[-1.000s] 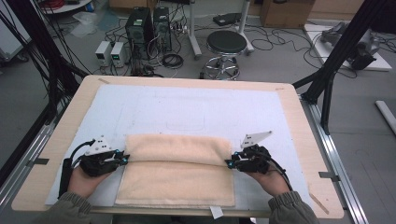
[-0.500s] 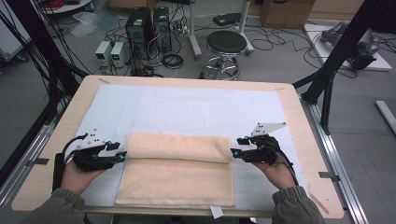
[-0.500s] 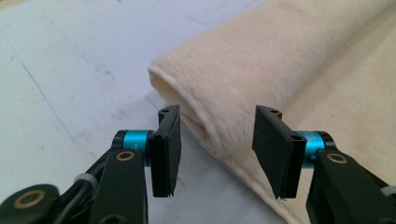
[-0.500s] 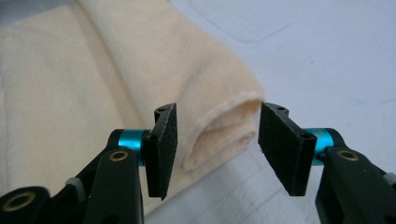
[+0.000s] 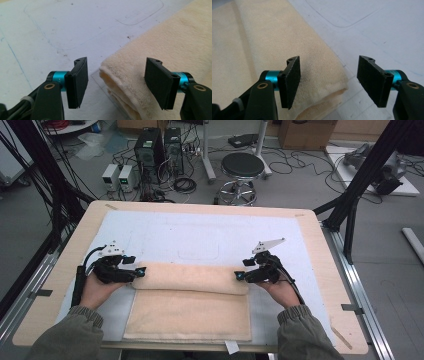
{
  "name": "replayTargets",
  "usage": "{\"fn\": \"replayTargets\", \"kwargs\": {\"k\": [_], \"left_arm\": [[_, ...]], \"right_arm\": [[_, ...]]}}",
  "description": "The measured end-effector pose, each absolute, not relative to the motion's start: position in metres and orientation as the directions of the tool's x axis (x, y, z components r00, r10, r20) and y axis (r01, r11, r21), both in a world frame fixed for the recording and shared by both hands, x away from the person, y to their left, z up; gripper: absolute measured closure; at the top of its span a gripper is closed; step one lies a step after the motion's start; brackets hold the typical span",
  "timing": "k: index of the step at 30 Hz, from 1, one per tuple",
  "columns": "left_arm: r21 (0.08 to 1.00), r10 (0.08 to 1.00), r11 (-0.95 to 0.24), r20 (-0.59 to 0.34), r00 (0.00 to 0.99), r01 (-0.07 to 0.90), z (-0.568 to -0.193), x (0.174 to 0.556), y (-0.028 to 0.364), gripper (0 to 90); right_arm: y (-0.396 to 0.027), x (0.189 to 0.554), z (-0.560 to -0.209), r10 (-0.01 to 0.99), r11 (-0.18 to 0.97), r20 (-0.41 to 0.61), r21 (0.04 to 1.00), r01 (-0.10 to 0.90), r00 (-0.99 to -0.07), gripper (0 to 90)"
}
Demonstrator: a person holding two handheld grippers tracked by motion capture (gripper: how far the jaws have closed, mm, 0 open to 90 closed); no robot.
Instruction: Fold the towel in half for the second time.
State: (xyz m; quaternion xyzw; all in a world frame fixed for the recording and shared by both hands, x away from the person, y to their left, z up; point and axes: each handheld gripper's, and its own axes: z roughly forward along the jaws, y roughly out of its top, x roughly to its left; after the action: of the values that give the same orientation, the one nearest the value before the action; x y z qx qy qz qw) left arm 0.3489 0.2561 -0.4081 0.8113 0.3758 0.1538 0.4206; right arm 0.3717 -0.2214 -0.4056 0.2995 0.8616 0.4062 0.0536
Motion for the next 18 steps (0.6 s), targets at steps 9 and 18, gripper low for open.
{"fn": "replayTargets", "kwargs": {"k": [9, 18], "left_arm": [[0.784, 0.694, -0.366, -0.129, 0.708, 0.501, -0.414, 0.354, 0.258, 68.0], [0.797, 0.685, -0.387, -0.089, 0.723, 0.464, -0.402, 0.34, 0.26, 86.8]], "right_arm": [[-0.22, 0.378, -0.414, 0.504, 0.504, 0.223, 0.709, 0.494, -0.835, 65.6], [-0.216, 0.365, -0.402, 0.486, 0.534, 0.153, 0.728, 0.431, -0.861, 79.5]]}}
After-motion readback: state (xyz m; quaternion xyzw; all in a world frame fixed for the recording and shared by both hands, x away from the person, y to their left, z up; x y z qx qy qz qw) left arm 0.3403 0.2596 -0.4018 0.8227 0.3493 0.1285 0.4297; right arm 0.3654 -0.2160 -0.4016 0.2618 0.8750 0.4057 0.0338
